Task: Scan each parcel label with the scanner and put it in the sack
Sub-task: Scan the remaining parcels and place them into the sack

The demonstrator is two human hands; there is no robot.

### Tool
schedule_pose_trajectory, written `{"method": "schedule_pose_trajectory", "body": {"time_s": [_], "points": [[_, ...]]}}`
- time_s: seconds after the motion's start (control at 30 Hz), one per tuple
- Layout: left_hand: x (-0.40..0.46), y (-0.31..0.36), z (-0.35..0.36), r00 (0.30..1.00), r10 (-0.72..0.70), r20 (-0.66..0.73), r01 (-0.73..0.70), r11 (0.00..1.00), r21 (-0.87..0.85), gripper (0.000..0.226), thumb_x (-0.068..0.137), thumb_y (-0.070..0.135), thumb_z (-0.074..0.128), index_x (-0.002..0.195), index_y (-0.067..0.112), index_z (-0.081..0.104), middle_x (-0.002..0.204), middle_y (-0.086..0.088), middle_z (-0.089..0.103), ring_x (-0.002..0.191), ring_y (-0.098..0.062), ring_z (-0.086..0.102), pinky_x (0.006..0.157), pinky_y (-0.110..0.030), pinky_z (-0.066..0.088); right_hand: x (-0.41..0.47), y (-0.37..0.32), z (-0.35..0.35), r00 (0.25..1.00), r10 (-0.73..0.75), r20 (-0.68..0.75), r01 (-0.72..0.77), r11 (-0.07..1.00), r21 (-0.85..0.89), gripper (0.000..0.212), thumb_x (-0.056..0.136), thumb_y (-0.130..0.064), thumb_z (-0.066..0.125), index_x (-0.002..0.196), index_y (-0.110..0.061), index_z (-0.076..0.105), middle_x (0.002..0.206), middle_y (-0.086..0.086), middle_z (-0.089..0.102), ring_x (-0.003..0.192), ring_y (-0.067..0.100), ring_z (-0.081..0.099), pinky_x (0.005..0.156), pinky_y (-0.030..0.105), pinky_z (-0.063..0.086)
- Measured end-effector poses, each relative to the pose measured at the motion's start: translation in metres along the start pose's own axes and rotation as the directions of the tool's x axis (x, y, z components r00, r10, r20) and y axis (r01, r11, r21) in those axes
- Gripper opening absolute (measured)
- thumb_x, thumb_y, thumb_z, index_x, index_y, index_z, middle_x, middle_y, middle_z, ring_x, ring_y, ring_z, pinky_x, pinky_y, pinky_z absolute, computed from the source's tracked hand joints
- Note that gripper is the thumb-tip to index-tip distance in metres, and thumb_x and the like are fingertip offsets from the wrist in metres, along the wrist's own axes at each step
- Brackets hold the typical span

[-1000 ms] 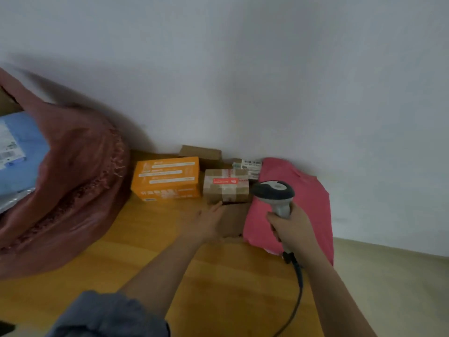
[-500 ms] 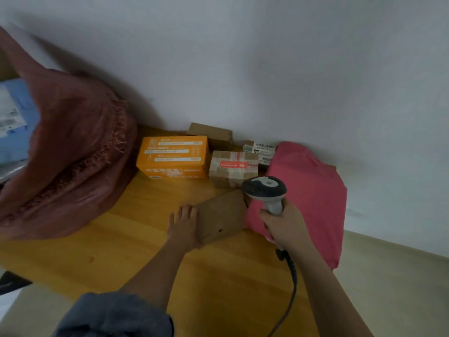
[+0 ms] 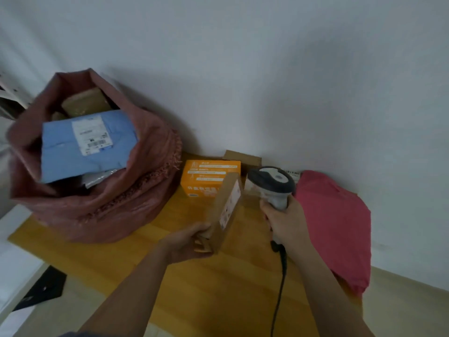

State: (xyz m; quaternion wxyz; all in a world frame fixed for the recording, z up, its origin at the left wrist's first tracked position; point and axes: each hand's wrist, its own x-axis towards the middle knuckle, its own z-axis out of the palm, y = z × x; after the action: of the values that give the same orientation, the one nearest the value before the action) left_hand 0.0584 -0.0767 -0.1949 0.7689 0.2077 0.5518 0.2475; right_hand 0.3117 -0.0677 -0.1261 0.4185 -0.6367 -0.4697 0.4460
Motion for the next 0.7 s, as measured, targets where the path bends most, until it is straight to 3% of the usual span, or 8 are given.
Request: {"method": "schedule_pose_trajectory", "body": {"time_s": [0.13, 0.23, 0.33, 0.53, 0.63, 0.7], "points": [[-0.034, 0.026, 0.003, 0.943, 0.197, 0.267, -0.151, 0.971, -0.185, 0.077, 0.075, 0.042, 0.079, 0.141, 0.016, 0.049, 0.142, -0.023, 0.049, 0.127, -0.043, 0.05, 0.096, -0.054, 0.046, -0.018, -0.038, 0.022, 0.987, -0.152, -0.048, 0.156, 0.984, 0.09, 0.018, 0.09, -0.016, 0.066, 0.082, 0.001, 0.067, 0.046, -0.007, 0.056, 0.038, 0.003, 0.047, 0.04, 0.015, 0.039], [-0.059, 0.046, 0.009, 0.847, 0.296, 0.442, -0.252, 0.955, -0.156, 0.071, 0.086, 0.048, 0.063, 0.146, 0.016, 0.042, 0.149, -0.023, 0.04, 0.136, -0.044, 0.039, 0.107, -0.056, 0.037, -0.033, -0.066, 0.038, 0.966, -0.256, -0.031, 0.258, 0.954, 0.15, 0.017, 0.089, -0.014, 0.067, 0.082, 0.001, 0.063, 0.046, -0.008, 0.055, 0.039, 0.005, 0.048, 0.042, 0.019, 0.042], [-0.082, 0.064, 0.015, 0.793, 0.358, 0.493, -0.319, 0.933, -0.164, 0.073, 0.085, 0.044, 0.066, 0.147, 0.016, 0.04, 0.15, -0.024, 0.038, 0.137, -0.047, 0.035, 0.111, -0.061, 0.03, -0.047, -0.088, 0.051, 0.941, -0.338, -0.003, 0.333, 0.927, 0.173, 0.01, 0.089, -0.015, 0.068, 0.091, -0.006, 0.068, 0.048, -0.007, 0.057, 0.039, 0.007, 0.05, 0.041, 0.021, 0.041], [-0.118, 0.09, 0.022, 0.783, 0.457, 0.422, -0.463, 0.881, -0.096, 0.055, 0.088, 0.009, 0.068, 0.139, 0.015, 0.048, 0.139, -0.025, 0.051, 0.126, -0.045, 0.05, 0.097, -0.053, 0.048, -0.061, -0.116, 0.065, 0.907, -0.41, 0.1, 0.403, 0.912, 0.08, 0.015, 0.091, -0.018, 0.065, 0.102, -0.008, 0.068, 0.048, -0.013, 0.057, 0.041, 0.005, 0.051, 0.044, 0.017, 0.041], [-0.132, 0.101, 0.013, 0.795, 0.55, 0.256, -0.538, 0.834, -0.122, 0.052, 0.083, -0.001, 0.067, 0.132, 0.012, 0.055, 0.132, -0.023, 0.057, 0.12, -0.042, 0.057, 0.089, -0.048, 0.054, -0.068, -0.135, 0.067, 0.914, -0.385, 0.13, 0.375, 0.922, 0.094, 0.017, 0.092, -0.017, 0.064, 0.101, -0.003, 0.065, 0.051, -0.017, 0.061, 0.038, 0.004, 0.047, 0.043, 0.016, 0.041], [-0.142, 0.108, -0.001, 0.791, 0.605, 0.093, -0.589, 0.794, -0.154, 0.054, 0.079, -0.006, 0.068, 0.128, 0.015, 0.057, 0.128, -0.018, 0.061, 0.115, -0.038, 0.061, 0.083, -0.046, 0.056, -0.072, -0.152, 0.066, 0.922, -0.359, 0.145, 0.347, 0.932, 0.101, 0.014, 0.091, -0.015, 0.064, 0.098, -0.003, 0.064, 0.06, -0.011, 0.068, 0.038, 0.003, 0.046, 0.042, 0.017, 0.042]]}}
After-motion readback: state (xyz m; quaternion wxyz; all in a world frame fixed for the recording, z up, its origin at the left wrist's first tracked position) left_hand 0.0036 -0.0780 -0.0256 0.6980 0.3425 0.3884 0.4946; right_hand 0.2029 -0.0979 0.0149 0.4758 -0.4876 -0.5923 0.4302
